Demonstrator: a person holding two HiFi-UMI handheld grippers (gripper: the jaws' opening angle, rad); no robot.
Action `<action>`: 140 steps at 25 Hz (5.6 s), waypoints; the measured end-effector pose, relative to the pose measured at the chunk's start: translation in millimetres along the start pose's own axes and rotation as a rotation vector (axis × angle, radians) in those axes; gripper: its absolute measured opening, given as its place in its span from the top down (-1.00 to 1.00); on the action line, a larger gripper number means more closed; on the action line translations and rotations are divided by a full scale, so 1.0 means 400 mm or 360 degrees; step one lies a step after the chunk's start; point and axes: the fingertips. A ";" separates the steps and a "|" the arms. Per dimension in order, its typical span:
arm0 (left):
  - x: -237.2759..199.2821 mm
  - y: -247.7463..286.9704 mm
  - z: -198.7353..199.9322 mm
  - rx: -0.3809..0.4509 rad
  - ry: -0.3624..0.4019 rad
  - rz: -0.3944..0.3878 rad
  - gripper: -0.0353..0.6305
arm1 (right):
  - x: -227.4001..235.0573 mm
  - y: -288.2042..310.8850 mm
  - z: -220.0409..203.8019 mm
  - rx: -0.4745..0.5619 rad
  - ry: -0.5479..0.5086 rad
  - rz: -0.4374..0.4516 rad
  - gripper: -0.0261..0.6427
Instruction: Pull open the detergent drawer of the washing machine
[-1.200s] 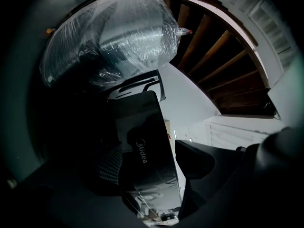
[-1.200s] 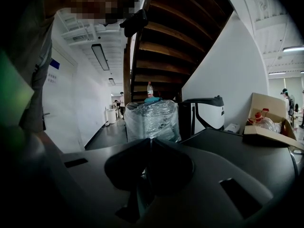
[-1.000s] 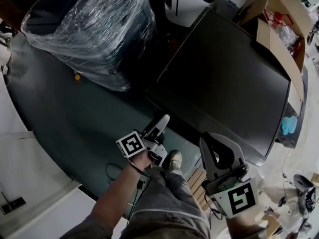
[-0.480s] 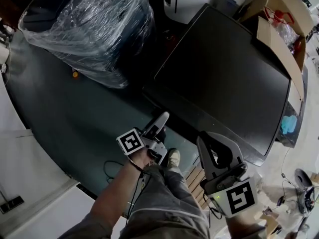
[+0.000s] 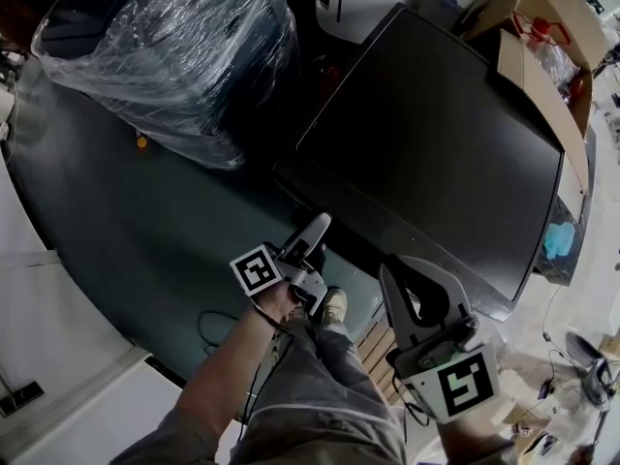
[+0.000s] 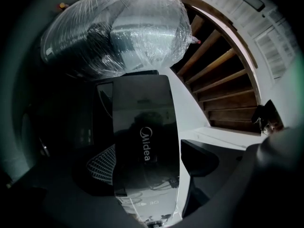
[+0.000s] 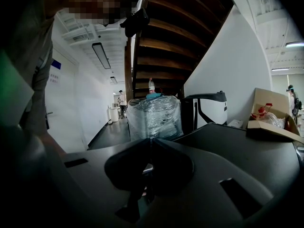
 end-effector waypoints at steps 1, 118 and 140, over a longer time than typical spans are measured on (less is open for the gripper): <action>0.000 0.003 0.003 0.0013 -0.0012 -0.0006 -0.36 | 0.001 -0.001 -0.002 -0.0002 0.0000 -0.0003 0.80; 0.981 -0.243 0.012 -0.0030 0.2338 0.0234 0.44 | -0.088 -0.381 0.445 0.0516 -0.0187 -0.0113 0.80; 1.108 -0.303 -0.024 0.0129 0.2720 0.0457 0.80 | -0.091 -0.471 0.460 0.0520 -0.0280 -0.0159 0.80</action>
Point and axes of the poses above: the fingertips, and each gripper's own axes: y forward along the fingers, x to its right, z out of its top, and after that the axes turned 3 degrees about -x, right-handed
